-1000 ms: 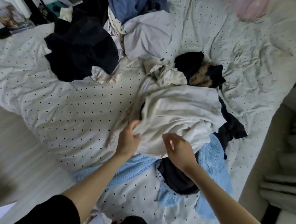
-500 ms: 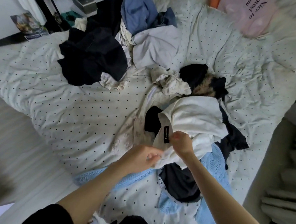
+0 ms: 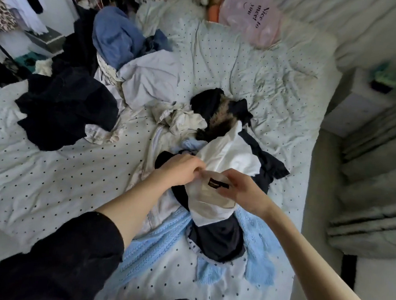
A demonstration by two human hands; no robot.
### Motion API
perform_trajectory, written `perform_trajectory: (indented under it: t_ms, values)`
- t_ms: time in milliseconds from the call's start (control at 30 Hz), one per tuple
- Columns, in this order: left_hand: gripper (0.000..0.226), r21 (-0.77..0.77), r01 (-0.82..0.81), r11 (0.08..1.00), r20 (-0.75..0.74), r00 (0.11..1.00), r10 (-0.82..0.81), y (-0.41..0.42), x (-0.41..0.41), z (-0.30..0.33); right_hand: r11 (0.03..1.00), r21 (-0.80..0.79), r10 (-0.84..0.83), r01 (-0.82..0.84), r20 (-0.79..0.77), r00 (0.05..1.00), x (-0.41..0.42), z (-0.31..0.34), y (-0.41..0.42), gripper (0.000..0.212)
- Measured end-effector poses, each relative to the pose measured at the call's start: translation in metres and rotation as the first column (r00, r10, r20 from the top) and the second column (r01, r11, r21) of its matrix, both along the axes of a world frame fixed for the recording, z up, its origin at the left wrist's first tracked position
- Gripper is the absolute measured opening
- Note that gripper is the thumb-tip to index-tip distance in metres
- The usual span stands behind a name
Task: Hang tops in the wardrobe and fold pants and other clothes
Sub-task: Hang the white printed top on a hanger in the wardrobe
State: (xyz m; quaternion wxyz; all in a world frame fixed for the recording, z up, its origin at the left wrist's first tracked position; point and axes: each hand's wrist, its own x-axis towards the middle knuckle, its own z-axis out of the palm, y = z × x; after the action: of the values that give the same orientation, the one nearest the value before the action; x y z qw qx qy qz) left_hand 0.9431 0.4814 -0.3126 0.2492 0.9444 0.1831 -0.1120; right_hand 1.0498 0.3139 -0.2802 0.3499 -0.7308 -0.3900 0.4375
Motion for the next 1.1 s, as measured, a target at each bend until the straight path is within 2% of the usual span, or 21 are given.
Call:
perform_trajectory:
  t_ms: [67,133,200,267,333,433,533,567,667,767,900,933,967,1033,1100]
  values:
    - [0.015,0.095,-0.016,0.995,0.083,0.997,0.008,0.006,-0.003,0.007,0.997,-0.073,0.007,0.003,0.137,0.99,0.008,0.002,-0.008,0.02]
    - [0.015,0.104,-0.078,0.992,0.245,0.968,0.051,0.015,-0.003,0.027,0.998,-0.04,-0.033,0.051,0.371,0.928,0.017,0.014,-0.003,0.023]
    - [0.014,0.032,-0.175,0.984,0.34,0.928,0.154,0.023,-0.003,0.054,0.995,0.061,-0.099,0.078,0.622,0.777,0.024,0.035,0.018,0.021]
    - [0.013,-0.009,-0.236,0.972,0.422,0.88,0.218,0.034,-0.006,0.086,0.978,0.19,-0.202,0.087,0.747,0.633,0.029,0.068,0.046,0.016]
    - [0.013,-0.005,-0.298,0.955,0.541,0.802,0.253,0.047,-0.02,0.122,0.956,0.284,-0.278,0.079,0.779,0.562,0.027,0.102,0.07,0.017]
    - [0.016,-0.078,-0.437,0.896,0.673,0.64,0.371,0.067,-0.049,0.168,0.919,0.394,-0.345,0.032,0.76,0.55,0.016,0.149,0.095,0.023]
    - [0.016,-0.372,-0.538,0.756,0.681,0.396,0.616,0.087,-0.09,0.215,0.879,0.468,-0.357,-0.088,0.77,0.529,-0.012,0.199,0.121,0.027]
    - [0.013,-0.422,-0.556,0.716,0.686,0.32,0.654,0.093,-0.113,0.233,0.858,0.494,-0.36,-0.14,0.773,0.521,-0.031,0.22,0.132,0.027]
    - [0.011,-0.368,-0.628,0.686,0.781,0.191,0.594,0.1,-0.182,0.28,0.784,0.57,-0.395,-0.248,0.765,0.509,-0.084,0.273,0.159,0.024]
    - [0.014,-0.288,-0.631,0.72,0.843,0.19,0.503,0.092,-0.267,0.318,0.7,0.634,-0.414,-0.329,0.735,0.537,-0.148,0.32,0.179,0.027]
    - [0.012,-0.283,-0.662,0.694,0.799,0.237,0.553,0.067,-0.378,0.342,0.602,0.695,-0.38,-0.393,0.682,0.625,-0.235,0.361,0.205,0.028]
    - [0.016,-0.293,-0.659,0.693,0.773,0.263,0.577,0.065,-0.383,0.343,0.595,0.7,-0.376,-0.394,0.677,0.633,-0.241,0.365,0.204,0.028]
    - [0.02,-0.283,-0.735,0.617,0.765,0.215,0.607,0.049,-0.438,0.345,0.549,0.697,-0.302,-0.461,0.68,0.669,-0.294,0.369,0.214,0.027]
    - [0.022,-0.194,-0.825,0.531,0.733,0.238,0.637,0.034,-0.494,0.342,0.526,0.667,-0.221,-0.527,0.706,0.673,-0.348,0.371,0.219,0.028]
    - [0.021,-0.095,-0.909,0.407,0.709,0.225,0.669,0.014,-0.551,0.337,0.505,0.62,-0.134,-0.6,0.743,0.656,-0.4,0.366,0.225,0.029]
